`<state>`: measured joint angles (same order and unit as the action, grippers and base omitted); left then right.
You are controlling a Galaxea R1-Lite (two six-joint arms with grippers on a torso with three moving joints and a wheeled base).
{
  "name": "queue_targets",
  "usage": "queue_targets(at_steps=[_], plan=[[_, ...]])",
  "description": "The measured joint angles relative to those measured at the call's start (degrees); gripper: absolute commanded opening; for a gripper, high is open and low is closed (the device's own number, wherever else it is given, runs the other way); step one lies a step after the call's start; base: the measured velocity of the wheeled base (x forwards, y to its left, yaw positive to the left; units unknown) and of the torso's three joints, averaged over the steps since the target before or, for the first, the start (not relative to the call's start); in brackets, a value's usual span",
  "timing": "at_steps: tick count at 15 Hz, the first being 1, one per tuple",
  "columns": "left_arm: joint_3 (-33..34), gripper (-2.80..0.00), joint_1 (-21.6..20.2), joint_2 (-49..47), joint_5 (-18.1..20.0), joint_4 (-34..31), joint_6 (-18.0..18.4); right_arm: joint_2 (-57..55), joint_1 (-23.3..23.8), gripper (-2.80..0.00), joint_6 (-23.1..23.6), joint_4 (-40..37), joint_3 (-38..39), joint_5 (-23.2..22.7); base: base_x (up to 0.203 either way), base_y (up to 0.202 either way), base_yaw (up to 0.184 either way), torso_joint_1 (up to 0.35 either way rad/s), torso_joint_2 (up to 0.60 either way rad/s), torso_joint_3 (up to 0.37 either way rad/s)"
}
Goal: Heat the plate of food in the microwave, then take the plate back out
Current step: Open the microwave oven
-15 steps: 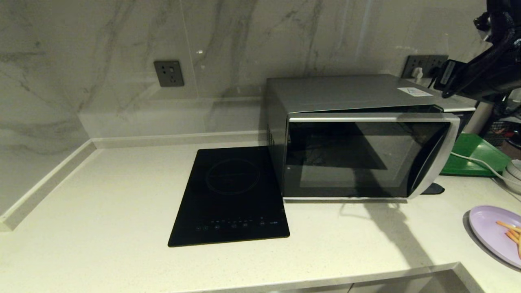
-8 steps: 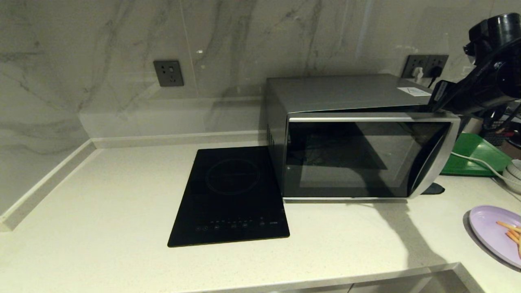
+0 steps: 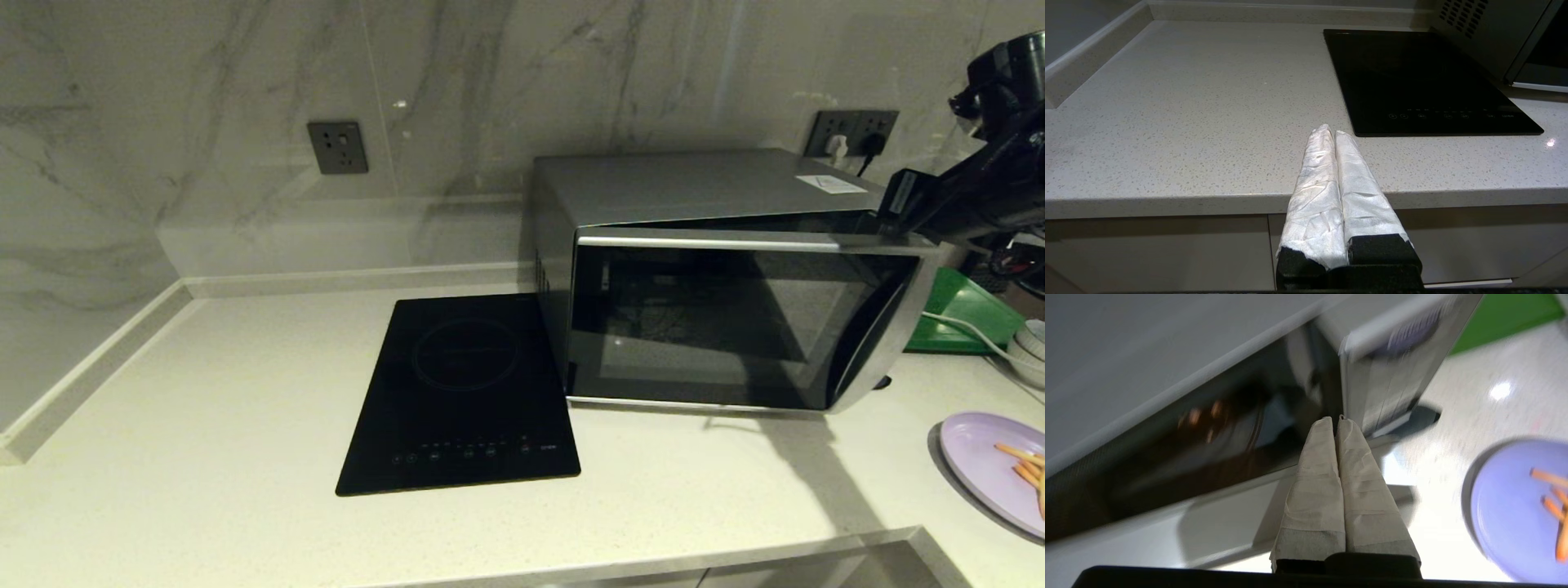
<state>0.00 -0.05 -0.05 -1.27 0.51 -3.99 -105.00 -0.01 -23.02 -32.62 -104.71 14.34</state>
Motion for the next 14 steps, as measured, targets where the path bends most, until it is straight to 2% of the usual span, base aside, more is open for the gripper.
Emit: queue_targets(at_steps=[5,10,12,14], plan=[[0.0,-2.8,0.0,0.0,0.0,0.0,0.0,12.6,-5.8,-2.8,-0.2,-3.8,9.9,-2.0,0.0,0.0,0.0,0.0,0.0,0.0],[0.0,-2.8,0.0,0.0,0.0,0.0,0.0,26.8,-16.0,-2.8,-4.6,-17.2,13.6,-4.0,0.0,0.0,0.0,0.0,0.0,0.0],[0.0,-2.8,0.0,0.0,0.0,0.0,0.0,29.9,-17.5,-2.8,-5.1,-19.4,14.0,-3.6,0.0,0.0,0.0,0.0,0.0,0.0],[0.0,-2.8,0.0,0.0,0.0,0.0,0.0,30.6,-17.0,-2.8,-5.0,-19.2,14.4,-1.5,0.0,0.0,0.0,0.0,0.0,0.0]])
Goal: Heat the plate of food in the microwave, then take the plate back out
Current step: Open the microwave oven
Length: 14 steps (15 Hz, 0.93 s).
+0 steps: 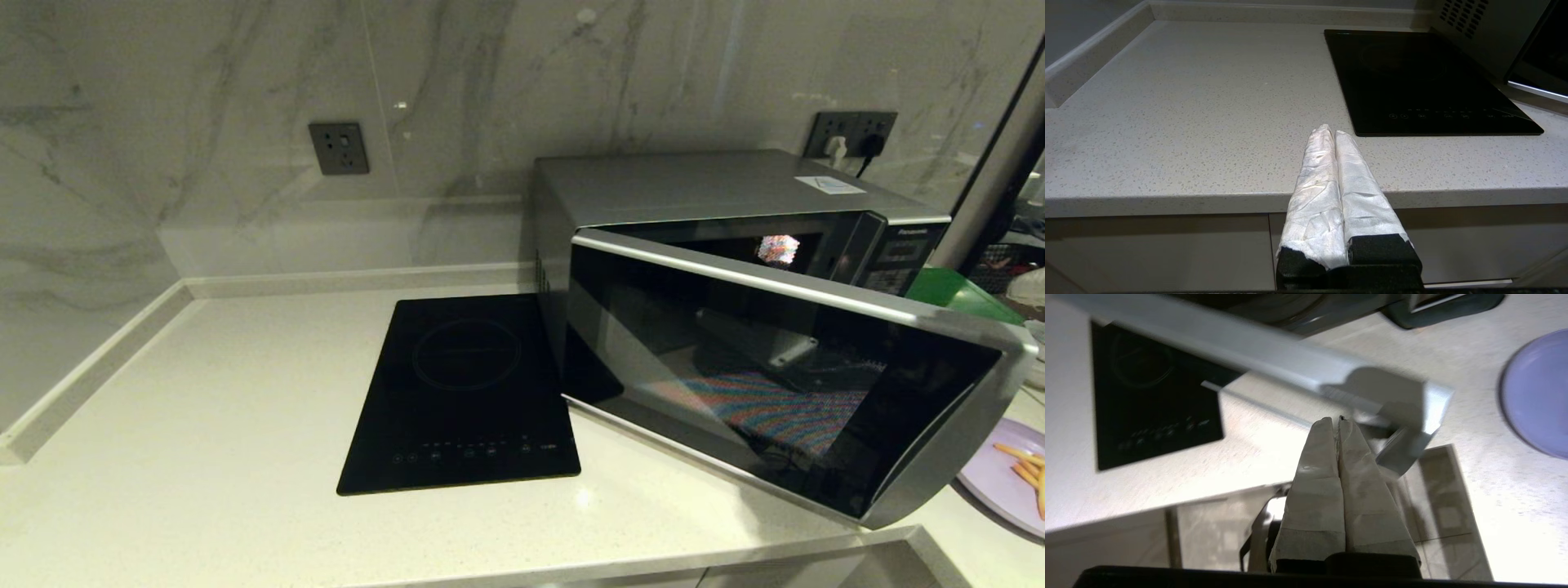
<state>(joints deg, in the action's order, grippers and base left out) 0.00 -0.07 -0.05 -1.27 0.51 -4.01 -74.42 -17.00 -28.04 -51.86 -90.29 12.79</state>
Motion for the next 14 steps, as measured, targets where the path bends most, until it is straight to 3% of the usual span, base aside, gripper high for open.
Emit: queue_targets(at_steps=[4,7,10,14], plan=[[0.0,-2.8,0.0,0.0,0.0,0.0,0.0,-4.2,3.4,-2.8,0.7,6.3,1.7,9.5,0.0,0.0,0.0,0.0,0.0,0.0],[0.0,-2.8,0.0,0.0,0.0,0.0,0.0,-9.0,7.9,-2.8,4.5,13.9,4.1,15.6,0.0,0.0,0.0,0.0,0.0,0.0],[0.0,-2.8,0.0,0.0,0.0,0.0,0.0,-11.2,9.1,-2.8,5.1,14.5,6.1,15.3,0.0,0.0,0.0,0.0,0.0,0.0],[0.0,-2.8,0.0,0.0,0.0,0.0,0.0,-9.1,6.7,-2.8,6.6,13.7,9.1,10.1,0.0,0.0,0.0,0.0,0.0,0.0]])
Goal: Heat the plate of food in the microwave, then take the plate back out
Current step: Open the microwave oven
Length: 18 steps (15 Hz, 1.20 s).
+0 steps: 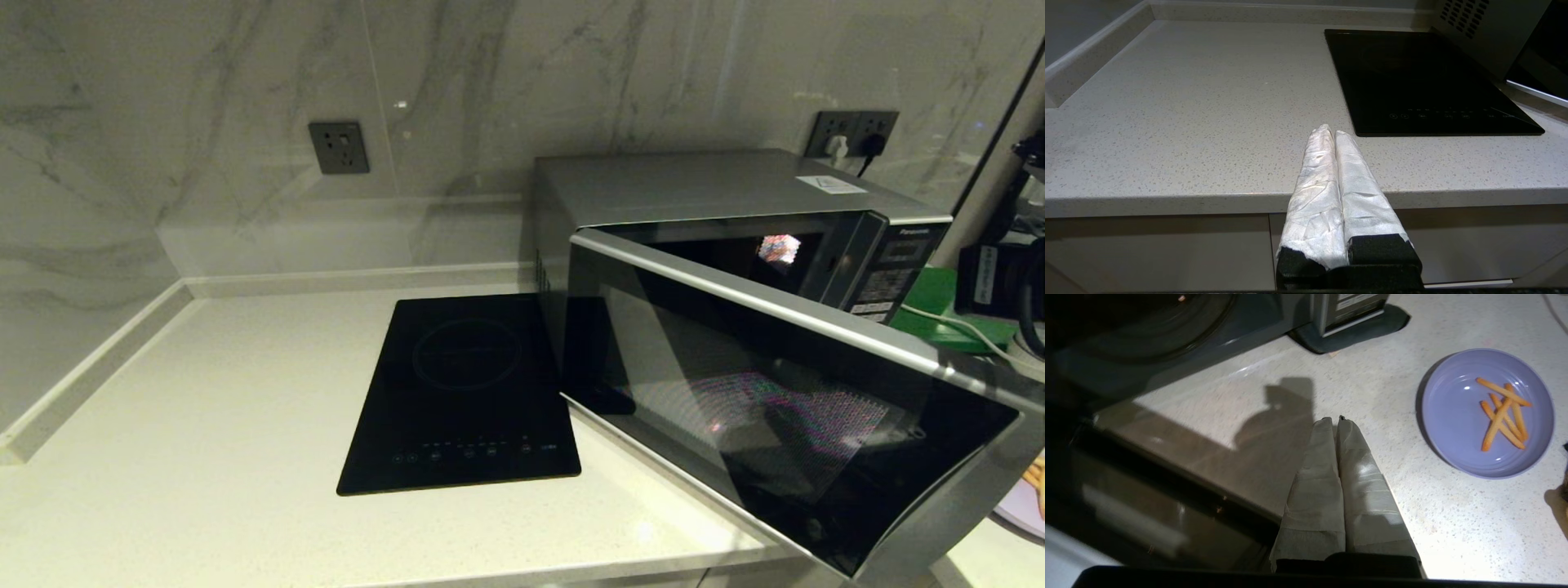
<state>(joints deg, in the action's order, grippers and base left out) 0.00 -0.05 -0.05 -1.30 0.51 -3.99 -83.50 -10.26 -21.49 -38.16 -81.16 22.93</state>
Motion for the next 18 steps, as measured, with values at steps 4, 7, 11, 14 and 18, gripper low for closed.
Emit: queue_targets(at_steps=[4,7,11,14,18], plan=[[0.0,-2.8,0.0,0.0,0.0,0.0,0.0,5.4,-4.6,-2.8,-0.1,-2.0,3.7,-2.0,0.0,0.0,0.0,0.0,0.0,0.0],[0.0,-2.8,0.0,0.0,0.0,0.0,0.0,9.5,-8.9,-2.8,-1.2,-3.9,6.3,-2.7,0.0,0.0,0.0,0.0,0.0,0.0],[0.0,-2.8,0.0,0.0,0.0,0.0,0.0,13.8,-14.9,-2.8,-4.7,-7.9,8.1,-2.9,0.0,0.0,0.0,0.0,0.0,0.0],[0.0,-2.8,0.0,0.0,0.0,0.0,0.0,16.2,-19.4,-2.8,-5.9,-10.4,8.3,-5.0,0.0,0.0,0.0,0.0,0.0,0.0],[0.0,-2.8,0.0,0.0,0.0,0.0,0.0,18.7,-28.8,-2.8,-9.8,-12.2,8.3,-7.6,0.0,0.0,0.0,0.0,0.0,0.0]])
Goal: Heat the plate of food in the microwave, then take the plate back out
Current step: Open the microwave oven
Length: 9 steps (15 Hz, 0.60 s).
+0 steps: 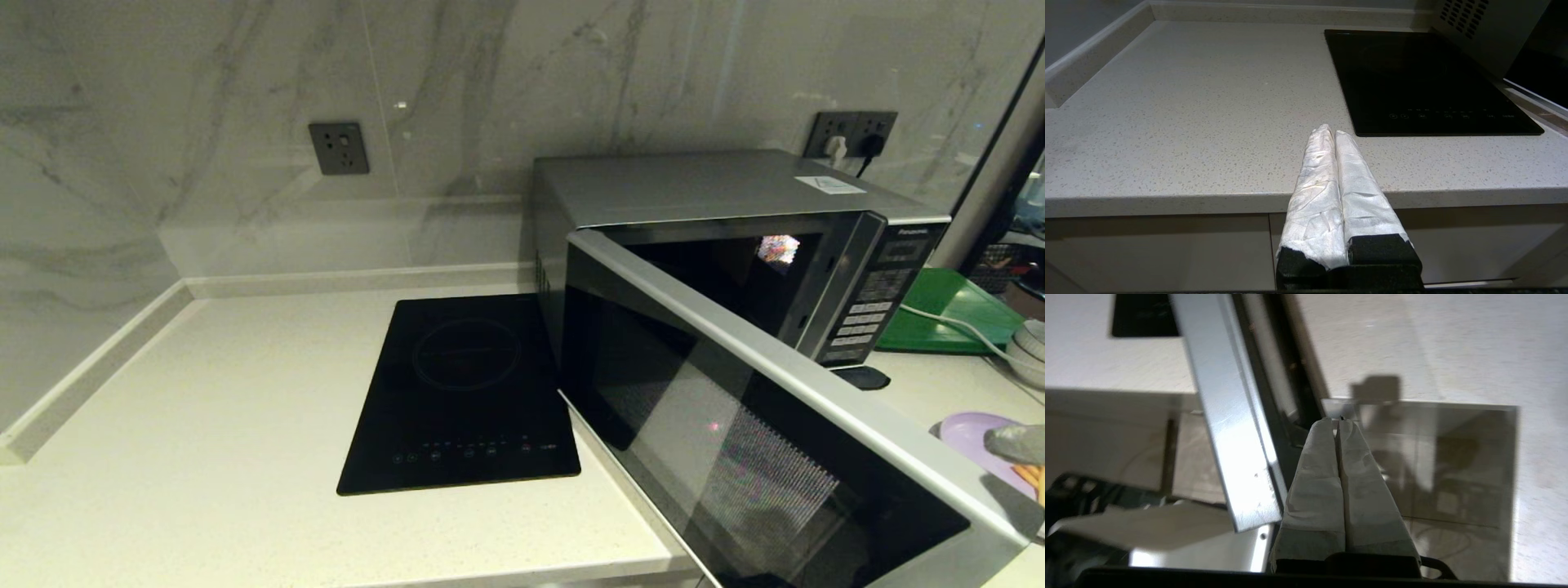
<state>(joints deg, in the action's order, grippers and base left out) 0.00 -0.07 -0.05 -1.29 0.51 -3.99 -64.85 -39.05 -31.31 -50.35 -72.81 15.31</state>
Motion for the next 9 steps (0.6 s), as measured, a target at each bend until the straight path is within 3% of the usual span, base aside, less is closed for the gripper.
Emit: queue_targets(at_steps=[5,9], plan=[[0.0,-2.8,0.0,0.0,0.0,0.0,0.0,-1.7,-14.3,-2.8,-9.1,0.2,0.1,-4.0,0.0,0.0,0.0,0.0,0.0,0.0],[0.0,-2.8,0.0,0.0,0.0,0.0,0.0,-6.8,-17.7,-2.8,-11.4,3.0,-0.4,-7.3,0.0,0.0,0.0,0.0,0.0,0.0]])
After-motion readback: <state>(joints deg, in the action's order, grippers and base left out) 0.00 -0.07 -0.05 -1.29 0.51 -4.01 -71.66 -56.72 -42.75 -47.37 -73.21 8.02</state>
